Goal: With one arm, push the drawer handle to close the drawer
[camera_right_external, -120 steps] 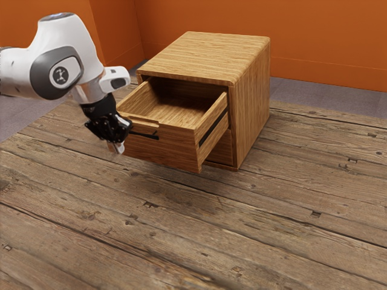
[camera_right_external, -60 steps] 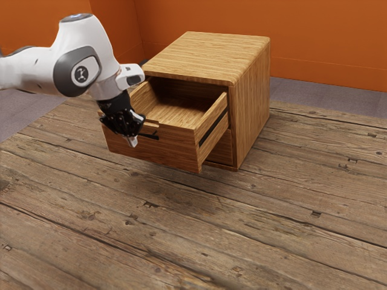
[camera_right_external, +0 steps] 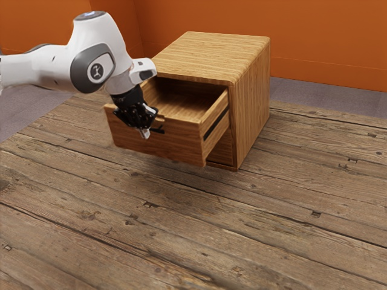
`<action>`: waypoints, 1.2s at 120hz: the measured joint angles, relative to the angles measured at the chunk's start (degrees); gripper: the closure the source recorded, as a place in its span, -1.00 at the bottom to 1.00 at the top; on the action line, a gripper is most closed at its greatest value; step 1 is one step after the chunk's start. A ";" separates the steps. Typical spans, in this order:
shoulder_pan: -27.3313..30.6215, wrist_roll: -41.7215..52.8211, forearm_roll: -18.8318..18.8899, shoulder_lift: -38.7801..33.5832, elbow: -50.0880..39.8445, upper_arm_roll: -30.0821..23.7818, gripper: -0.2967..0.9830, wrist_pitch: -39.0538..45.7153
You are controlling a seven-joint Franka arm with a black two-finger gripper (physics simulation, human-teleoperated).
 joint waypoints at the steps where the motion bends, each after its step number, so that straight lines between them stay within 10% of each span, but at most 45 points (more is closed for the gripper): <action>1: -0.04 0.01 0.00 0.18 0.21 0.03 0.69 0.03; 144: 0.40 0.44 2.83 21.40 26.72 0.28 0.69 0.64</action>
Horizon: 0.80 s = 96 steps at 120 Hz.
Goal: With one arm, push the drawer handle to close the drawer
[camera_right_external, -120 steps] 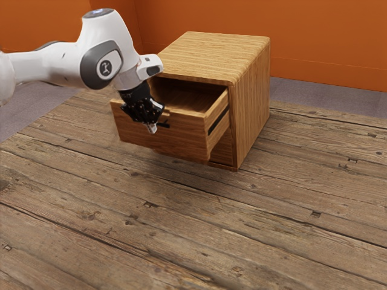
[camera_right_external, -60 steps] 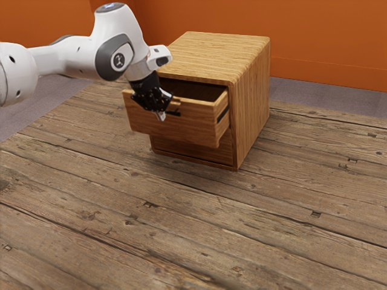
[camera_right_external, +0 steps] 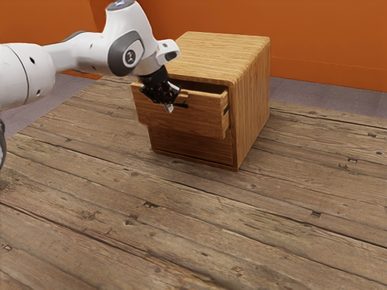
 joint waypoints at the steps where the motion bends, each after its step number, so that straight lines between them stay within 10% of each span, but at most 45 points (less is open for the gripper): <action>1: 0.00 0.01 0.02 0.10 0.14 0.00 0.69 0.00; 96: -1.23 0.73 1.29 8.82 12.59 0.02 0.69 -0.26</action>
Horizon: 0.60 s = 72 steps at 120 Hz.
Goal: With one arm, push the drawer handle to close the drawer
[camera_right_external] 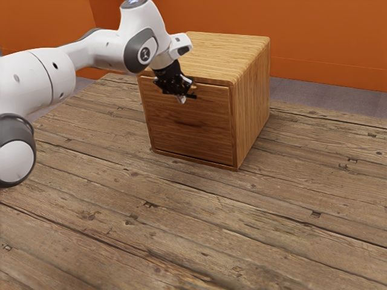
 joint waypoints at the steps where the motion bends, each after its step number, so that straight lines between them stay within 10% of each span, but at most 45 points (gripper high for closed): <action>1: -0.03 0.01 0.03 0.01 0.01 -0.01 0.69 0.00; 21: -3.02 0.04 0.15 -4.58 -5.76 3.31 0.69 -0.59; 41: -30.29 -0.56 -1.47 -26.91 -25.46 29.43 0.54 -6.87; 72: -32.92 -2.08 2.22 -37.20 -10.93 31.51 -0.18 -29.34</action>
